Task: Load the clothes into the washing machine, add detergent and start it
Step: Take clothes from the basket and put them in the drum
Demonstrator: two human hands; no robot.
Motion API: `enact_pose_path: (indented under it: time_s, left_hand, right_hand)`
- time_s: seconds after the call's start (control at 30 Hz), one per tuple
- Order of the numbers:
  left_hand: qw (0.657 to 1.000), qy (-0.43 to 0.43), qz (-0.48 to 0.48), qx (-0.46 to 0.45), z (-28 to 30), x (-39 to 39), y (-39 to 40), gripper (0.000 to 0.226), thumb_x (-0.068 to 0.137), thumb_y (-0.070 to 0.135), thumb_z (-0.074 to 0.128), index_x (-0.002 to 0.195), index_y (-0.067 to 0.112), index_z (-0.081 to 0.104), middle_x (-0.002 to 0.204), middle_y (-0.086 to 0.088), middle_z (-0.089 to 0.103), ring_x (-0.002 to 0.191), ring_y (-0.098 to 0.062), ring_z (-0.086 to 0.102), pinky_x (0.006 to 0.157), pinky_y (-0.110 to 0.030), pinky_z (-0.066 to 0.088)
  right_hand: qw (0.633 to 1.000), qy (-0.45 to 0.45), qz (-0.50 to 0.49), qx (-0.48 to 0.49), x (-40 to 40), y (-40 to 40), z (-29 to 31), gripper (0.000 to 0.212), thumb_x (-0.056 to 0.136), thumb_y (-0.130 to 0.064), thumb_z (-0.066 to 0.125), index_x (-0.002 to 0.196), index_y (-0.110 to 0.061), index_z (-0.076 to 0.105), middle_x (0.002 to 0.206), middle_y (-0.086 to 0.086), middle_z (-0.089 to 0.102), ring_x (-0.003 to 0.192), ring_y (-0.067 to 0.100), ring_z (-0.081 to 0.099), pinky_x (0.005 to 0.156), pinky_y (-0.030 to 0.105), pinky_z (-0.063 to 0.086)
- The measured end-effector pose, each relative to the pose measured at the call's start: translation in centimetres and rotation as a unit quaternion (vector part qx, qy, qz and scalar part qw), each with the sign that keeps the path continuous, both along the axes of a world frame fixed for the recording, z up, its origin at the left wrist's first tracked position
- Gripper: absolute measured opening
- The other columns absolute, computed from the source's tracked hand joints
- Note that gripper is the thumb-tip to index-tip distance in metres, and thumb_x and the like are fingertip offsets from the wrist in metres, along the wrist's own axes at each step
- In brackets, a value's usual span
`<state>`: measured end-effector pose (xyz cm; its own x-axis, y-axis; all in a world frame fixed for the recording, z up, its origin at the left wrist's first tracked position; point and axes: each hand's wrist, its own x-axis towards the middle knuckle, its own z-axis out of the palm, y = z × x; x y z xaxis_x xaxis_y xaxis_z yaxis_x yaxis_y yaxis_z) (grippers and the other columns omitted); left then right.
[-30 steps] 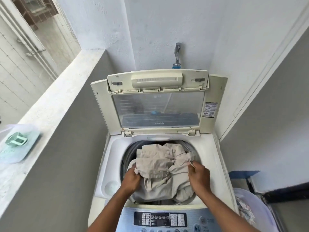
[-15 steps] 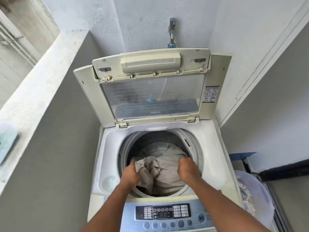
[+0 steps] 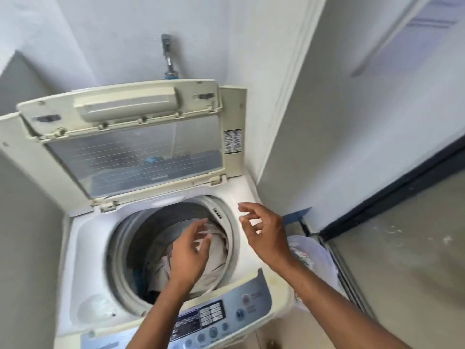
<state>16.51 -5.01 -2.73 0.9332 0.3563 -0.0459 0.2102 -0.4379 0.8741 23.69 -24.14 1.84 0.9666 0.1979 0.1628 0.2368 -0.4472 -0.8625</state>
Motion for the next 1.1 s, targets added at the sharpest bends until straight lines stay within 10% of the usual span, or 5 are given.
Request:
enact_pose_path:
  time_s: [0.3, 0.63, 1.1]
  left_hand:
    - [0.975, -0.136, -0.119, 0.126, 5.4, 6.7, -15.4, 0.065, 0.100, 0.035, 0.062, 0.158, 0.014, 0.041, 0.163, -0.005, 0.043, 0.152, -0.022, 0.036, 0.125, -0.037, 0.031]
    - [0.952, -0.034, -0.180, 0.245, 0.0, 7.4, -33.0, 0.081, 0.098, 0.038, 0.061, 0.166, 0.013, 0.022, 0.172, -0.008, 0.025, 0.161, -0.027, 0.019, 0.130, -0.036, 0.005]
    - [0.951, 0.188, -0.118, 0.213, -11.6, 7.9, -44.1, 0.079, 0.096, 0.038, 0.059, 0.163, 0.015, 0.026, 0.170, -0.005, 0.031, 0.158, -0.027, 0.026, 0.129, -0.047, 0.021]
  right_hand:
    - [0.972, -0.087, -0.090, -0.201, 2.7, -14.4, 1.0, 0.060, 0.093, -0.021, 0.071, 0.150, -0.017, 0.052, 0.150, 0.003, 0.059, 0.135, 0.022, 0.055, 0.109, 0.039, 0.048]
    - [0.950, -0.045, -0.010, -0.308, 5.3, -31.0, -3.5, 0.070, 0.092, -0.025, 0.071, 0.155, -0.014, 0.042, 0.157, 0.008, 0.051, 0.140, 0.026, 0.052, 0.108, 0.050, 0.047]
    - [0.917, 0.071, 0.075, -0.384, 8.5, -41.5, -15.4, 0.068, 0.082, -0.020, 0.078, 0.144, -0.012, 0.052, 0.141, 0.008, 0.063, 0.126, 0.030, 0.063, 0.097, 0.049, 0.050]
